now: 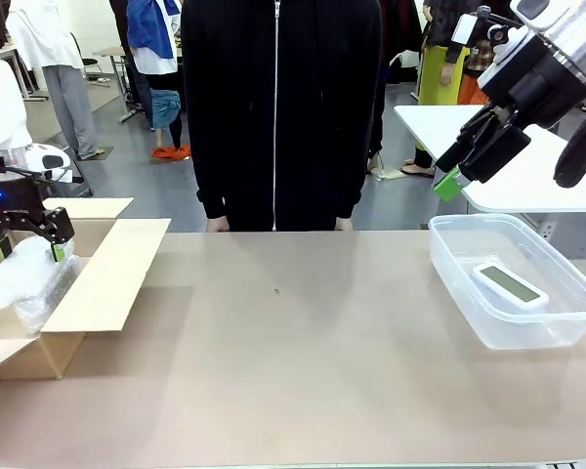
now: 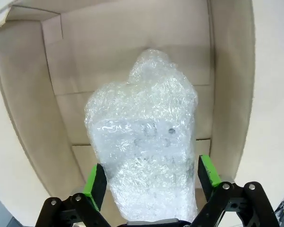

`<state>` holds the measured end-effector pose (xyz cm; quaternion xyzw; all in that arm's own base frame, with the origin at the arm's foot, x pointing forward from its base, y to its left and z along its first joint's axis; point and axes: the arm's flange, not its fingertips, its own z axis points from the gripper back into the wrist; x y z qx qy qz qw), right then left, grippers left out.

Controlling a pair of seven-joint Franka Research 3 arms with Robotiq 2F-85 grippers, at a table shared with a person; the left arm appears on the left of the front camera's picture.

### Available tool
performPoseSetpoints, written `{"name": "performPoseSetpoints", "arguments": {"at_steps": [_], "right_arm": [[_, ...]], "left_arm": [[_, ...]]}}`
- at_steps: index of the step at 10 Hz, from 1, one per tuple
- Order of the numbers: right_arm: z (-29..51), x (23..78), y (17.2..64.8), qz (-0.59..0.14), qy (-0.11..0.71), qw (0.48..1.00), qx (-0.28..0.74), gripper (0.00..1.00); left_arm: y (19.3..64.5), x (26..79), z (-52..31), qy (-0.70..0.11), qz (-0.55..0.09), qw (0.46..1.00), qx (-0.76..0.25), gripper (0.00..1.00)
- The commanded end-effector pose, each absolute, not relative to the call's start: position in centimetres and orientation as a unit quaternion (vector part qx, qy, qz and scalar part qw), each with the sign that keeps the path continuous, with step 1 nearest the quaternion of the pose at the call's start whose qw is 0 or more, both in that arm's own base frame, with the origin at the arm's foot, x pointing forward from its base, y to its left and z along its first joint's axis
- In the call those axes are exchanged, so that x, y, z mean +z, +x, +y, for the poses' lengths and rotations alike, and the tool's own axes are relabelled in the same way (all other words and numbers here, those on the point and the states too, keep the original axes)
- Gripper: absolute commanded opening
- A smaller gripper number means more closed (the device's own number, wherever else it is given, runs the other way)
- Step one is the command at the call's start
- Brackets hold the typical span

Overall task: Separate and place wrapped and unwrapped clocks.
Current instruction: If the picked Digital clock is wrapped, place it in the Package Box ; if not, place it in the Organizing box.

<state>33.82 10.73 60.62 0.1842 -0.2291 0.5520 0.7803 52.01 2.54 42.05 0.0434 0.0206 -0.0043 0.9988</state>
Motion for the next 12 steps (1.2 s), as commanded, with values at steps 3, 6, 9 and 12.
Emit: {"name": "performPoseSetpoints", "arguments": {"at_steps": [3,6,9,12], "right_arm": [[10.7,60.5,33.9,-0.232,0.192,0.776,0.554,1.00],[10.7,60.5,33.9,-0.232,0.192,0.776,0.554,1.00],[10.7,60.5,33.9,-0.232,0.192,0.776,0.554,1.00],[10.7,60.5,33.9,-0.232,0.192,0.776,0.554,1.00]], "left_arm": [[51.2,49.5,2.4,-0.009,-0.020,1.000,-0.021,1.00],[49.2,55.9,1.9,-0.019,-0.022,0.999,-0.034,1.00],[47.5,59.0,1.0,-0.038,-0.029,0.997,-0.054,1.00],[47.3,59.6,1.1,-0.033,-0.039,0.998,-0.036,1.00]]}}
